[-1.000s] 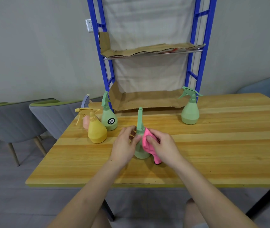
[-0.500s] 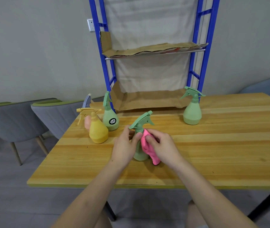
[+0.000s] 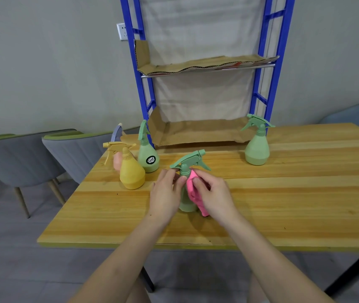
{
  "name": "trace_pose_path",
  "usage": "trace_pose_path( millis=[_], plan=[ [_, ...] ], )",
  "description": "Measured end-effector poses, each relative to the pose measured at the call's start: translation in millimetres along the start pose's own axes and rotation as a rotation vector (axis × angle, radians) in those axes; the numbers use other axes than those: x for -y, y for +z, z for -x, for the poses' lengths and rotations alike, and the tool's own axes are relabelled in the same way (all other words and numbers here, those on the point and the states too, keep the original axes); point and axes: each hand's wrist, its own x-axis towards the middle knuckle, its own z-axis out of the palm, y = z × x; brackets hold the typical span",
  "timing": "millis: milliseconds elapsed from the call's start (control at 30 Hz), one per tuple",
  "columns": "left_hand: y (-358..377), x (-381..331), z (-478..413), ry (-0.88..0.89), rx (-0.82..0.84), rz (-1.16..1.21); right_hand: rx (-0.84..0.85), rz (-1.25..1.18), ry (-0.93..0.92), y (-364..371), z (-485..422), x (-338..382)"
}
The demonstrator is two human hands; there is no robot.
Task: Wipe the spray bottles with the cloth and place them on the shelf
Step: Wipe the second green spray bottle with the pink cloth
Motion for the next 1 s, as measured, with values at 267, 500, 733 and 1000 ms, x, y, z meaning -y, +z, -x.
trace_pose_path(
  millis=[267, 500, 733, 1000],
  plan=[
    [3.4, -8.8, 9.2, -0.024, -0.010, 0.040, 0.093, 0.103, 0.126, -21.8, 7.9, -20.6],
    [-8.4, -37.2, -5.9, -0.257, -0.105, 0.668, -0.101, -0.129, 0.155, -47.2, 13.4, -6.8],
    [-25.0, -63.9, -14.8, -0.393, -0.125, 1.172, -0.389, -0.469, 0.010, -44.8, 23.6, 40.1],
    [-26.7, -110.4, -7.3, -0.410, -0.236, 1.326, -0.290, -0.034, -0.414, -18.5, 22.5, 44.8]
  ],
)
